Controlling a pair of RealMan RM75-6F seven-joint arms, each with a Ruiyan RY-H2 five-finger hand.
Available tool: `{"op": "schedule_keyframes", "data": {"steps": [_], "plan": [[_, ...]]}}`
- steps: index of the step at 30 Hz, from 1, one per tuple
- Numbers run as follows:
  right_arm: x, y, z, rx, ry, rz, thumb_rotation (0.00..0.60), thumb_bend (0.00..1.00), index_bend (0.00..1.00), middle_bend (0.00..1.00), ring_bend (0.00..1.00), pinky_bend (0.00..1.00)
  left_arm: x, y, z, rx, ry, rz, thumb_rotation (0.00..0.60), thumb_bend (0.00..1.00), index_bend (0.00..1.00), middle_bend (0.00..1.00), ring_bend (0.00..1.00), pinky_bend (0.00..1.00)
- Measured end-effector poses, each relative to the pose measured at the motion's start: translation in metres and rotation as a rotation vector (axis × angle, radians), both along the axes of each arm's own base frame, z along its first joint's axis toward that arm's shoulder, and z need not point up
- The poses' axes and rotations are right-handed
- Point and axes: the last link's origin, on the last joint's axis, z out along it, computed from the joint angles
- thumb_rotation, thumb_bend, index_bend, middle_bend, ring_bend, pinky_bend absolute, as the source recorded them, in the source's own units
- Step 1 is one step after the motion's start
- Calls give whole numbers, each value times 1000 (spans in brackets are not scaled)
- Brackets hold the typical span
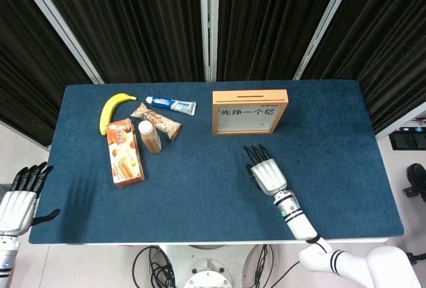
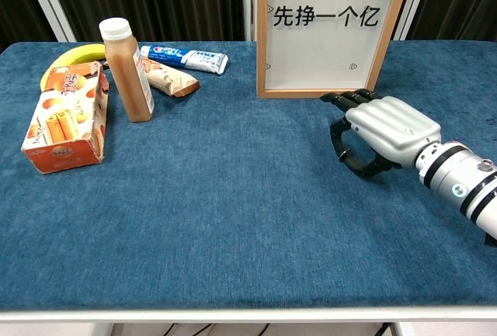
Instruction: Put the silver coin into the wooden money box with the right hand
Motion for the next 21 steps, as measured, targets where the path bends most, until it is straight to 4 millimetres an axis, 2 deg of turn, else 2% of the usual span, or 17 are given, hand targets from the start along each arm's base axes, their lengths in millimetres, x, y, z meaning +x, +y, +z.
{"op": "schedule_keyframes", "data": {"steps": [10, 21], "plan": [[1, 1, 3, 5, -6, 3, 600, 337, 502, 17, 0, 0, 2, -1, 0, -3, -2, -6, 600, 108, 13, 0, 0, 0], [3, 1, 6, -3, -16, 7, 600, 336, 498, 17, 0, 0, 4, 0, 0, -6, -1, -10, 600, 109, 13, 0, 0, 0]]}}
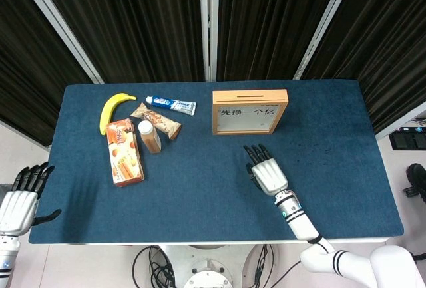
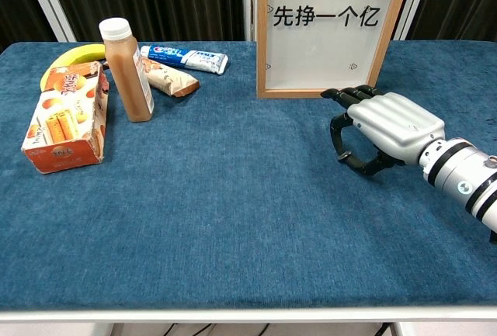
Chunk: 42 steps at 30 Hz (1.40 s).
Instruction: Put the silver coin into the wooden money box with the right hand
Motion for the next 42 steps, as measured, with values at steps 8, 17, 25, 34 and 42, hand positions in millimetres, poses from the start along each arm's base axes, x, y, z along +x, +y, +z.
{"op": "schedule_keyframes", "data": {"steps": [8, 17, 25, 34, 42], "plan": [[0, 0, 0, -1, 1, 0, 600, 338, 496, 17, 0, 0, 0, 0, 0, -4, 1, 2, 600, 108, 13, 0, 0, 0], [1, -1, 1, -7, -1, 0, 600, 340, 550, 19, 0, 0, -1, -1, -2, -13, 3, 9, 600, 108, 13, 0, 0, 0], [1, -1, 1, -9, 0, -1, 600, 341, 636, 20, 0, 0, -1, -1, -1, -13, 2, 10, 600, 108, 13, 0, 0, 0], [7, -2, 10, -33, -35, 13, 600, 341, 682, 27, 0, 0, 0, -2, 0, -7, -4, 7, 600, 109, 13, 0, 0, 0], [28, 2, 47, -76, -147, 53, 600, 340, 700, 29, 0, 0, 3, -3, 2, -4, -19, 0, 600, 108, 13, 0, 0, 0]]}}
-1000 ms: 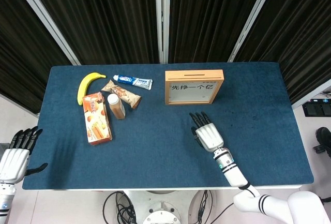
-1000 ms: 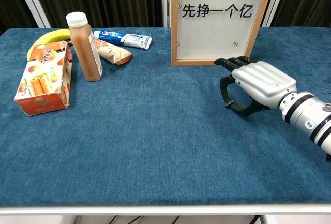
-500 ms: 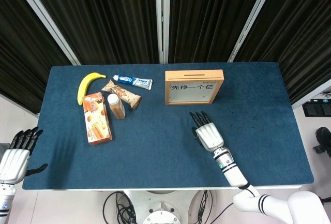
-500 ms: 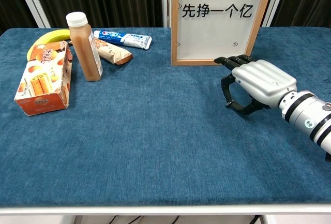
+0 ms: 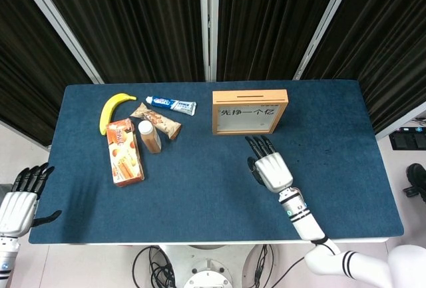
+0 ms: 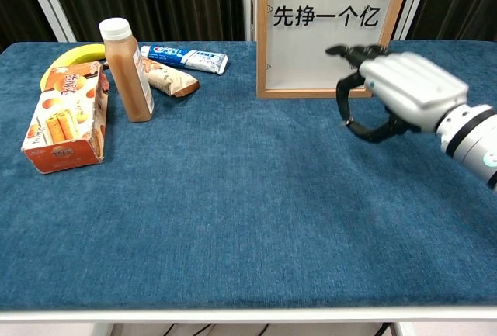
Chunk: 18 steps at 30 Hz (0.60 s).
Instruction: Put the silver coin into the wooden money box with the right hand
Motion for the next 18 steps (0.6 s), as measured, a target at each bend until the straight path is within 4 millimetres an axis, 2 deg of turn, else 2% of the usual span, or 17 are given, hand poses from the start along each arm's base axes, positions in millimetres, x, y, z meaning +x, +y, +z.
{"op": "schedule_keyframes", "data": {"steps": [4, 11, 14, 18], "plan": [[17, 4, 35, -50, -69, 38, 600, 340, 713, 32, 0, 0, 2, 0, 0, 3, -5, -9, 600, 108, 13, 0, 0, 0], [53, 0, 118, -228, -137, 116, 600, 340, 742, 54, 0, 0, 7, 1, 0, -2, -2, -24, 600, 108, 13, 0, 0, 0], [63, -12, 139, -280, -143, 104, 600, 340, 749, 56, 0, 0, 8, 1, 1, -3, -2, -28, 600, 108, 13, 0, 0, 0], [72, -32, 153, -307, -130, 53, 600, 340, 751, 51, 0, 0, 9, 1, 2, -6, 1, -29, 600, 108, 12, 0, 0, 0]]}}
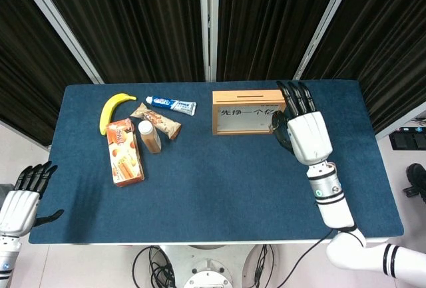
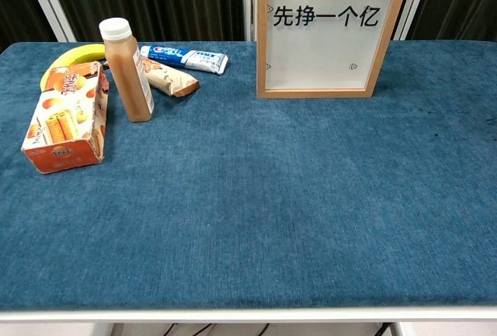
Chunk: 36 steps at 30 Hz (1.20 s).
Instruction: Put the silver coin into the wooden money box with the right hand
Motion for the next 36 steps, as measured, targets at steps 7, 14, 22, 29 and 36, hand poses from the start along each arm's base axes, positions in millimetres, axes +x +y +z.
{"op": "schedule_keyframes", "data": {"steps": [7, 14, 22, 29, 36], "plan": [[19, -46, 8, 2, 36, -110, 600, 340, 751, 50, 0, 0, 1, 0, 5, 0, 4, -2, 600, 108, 13, 0, 0, 0], [33, -83, 0, 48, 82, -225, 600, 341, 765, 54, 0, 0, 2, 3, 7, -9, 5, -5, 600, 108, 13, 0, 0, 0], [47, -106, -18, 128, 112, -357, 600, 354, 782, 52, 0, 0, 6, 6, 6, -13, -6, -19, 600, 108, 13, 0, 0, 0], [56, -116, -29, 190, 84, -449, 600, 355, 782, 52, 0, 0, 7, 7, 7, -11, -11, -25, 600, 108, 13, 0, 0, 0], [66, -123, -41, 240, 43, -508, 600, 355, 777, 51, 0, 0, 3, 7, 6, -15, -14, -16, 600, 108, 13, 0, 0, 0]]}}
